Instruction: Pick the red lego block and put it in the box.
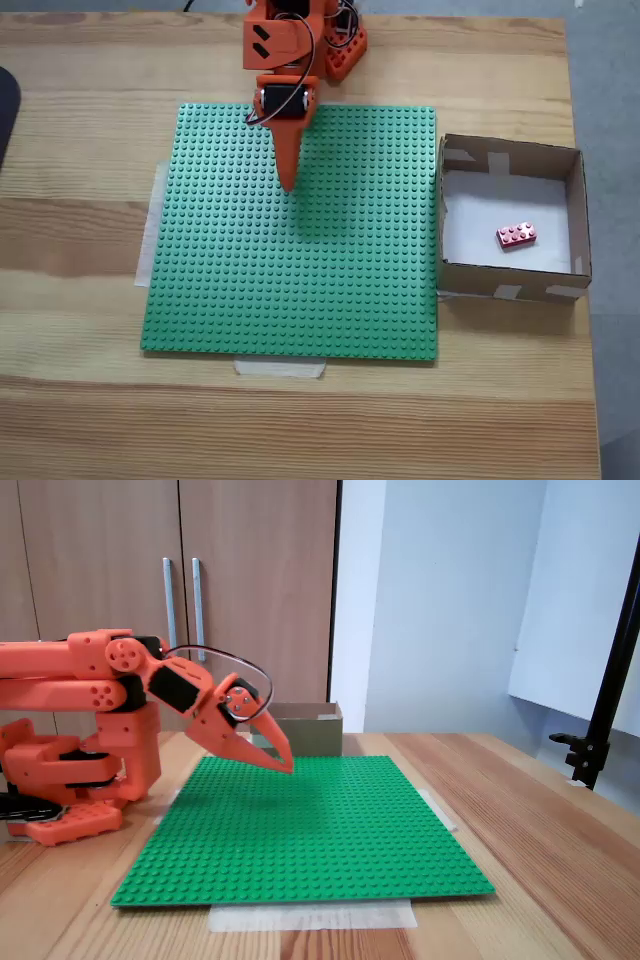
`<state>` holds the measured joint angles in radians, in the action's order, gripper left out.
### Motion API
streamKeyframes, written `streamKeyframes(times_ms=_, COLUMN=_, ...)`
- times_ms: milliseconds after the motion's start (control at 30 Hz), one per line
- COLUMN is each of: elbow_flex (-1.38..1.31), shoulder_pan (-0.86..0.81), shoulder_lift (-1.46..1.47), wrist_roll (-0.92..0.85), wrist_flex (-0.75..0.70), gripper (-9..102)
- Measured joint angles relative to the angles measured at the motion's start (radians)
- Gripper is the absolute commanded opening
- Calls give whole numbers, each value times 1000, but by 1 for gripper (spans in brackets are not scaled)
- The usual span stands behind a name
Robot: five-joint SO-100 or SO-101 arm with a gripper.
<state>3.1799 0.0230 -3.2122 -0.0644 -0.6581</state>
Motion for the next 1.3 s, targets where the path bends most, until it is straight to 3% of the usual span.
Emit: streamKeyframes(times_ms=1300, elbow_flex=0, shoulder_pan=0, shoulder_lift=0, wrist_roll=-26, wrist_flex=0, gripper=-1)
